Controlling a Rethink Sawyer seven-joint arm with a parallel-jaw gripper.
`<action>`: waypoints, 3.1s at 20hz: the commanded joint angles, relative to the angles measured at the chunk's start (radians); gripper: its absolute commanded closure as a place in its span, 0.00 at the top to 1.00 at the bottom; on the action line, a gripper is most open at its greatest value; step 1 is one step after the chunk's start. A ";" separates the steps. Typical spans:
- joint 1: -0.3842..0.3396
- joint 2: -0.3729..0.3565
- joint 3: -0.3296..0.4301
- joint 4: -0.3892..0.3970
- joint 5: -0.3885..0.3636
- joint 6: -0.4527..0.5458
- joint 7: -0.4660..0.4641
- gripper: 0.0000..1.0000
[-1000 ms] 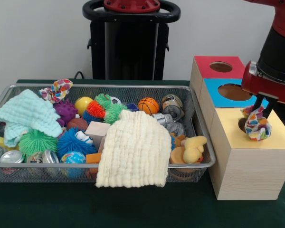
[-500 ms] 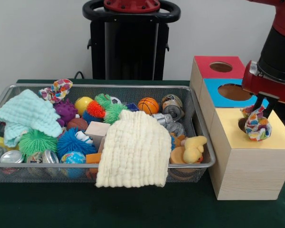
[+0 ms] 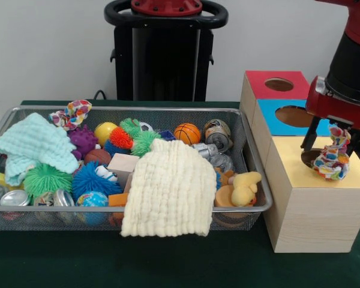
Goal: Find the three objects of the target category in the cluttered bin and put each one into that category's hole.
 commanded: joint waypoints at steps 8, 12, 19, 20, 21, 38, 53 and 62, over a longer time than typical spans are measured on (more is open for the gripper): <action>-0.028 -0.016 0.034 0.049 0.015 0.025 0.264 1.00; -0.034 -0.013 0.029 0.028 0.008 0.046 0.254 1.00; -0.036 -0.024 0.018 0.050 -0.006 0.033 0.234 1.00; -0.039 -0.027 0.020 0.055 -0.007 0.030 0.228 1.00; -0.042 -0.030 0.022 0.062 -0.007 0.025 0.221 1.00; -0.052 -0.061 0.033 0.111 -0.016 0.000 0.194 1.00; -0.040 -0.071 0.034 0.138 -0.014 -0.022 0.214 1.00; -0.038 -0.107 0.036 0.197 -0.020 -0.051 0.191 1.00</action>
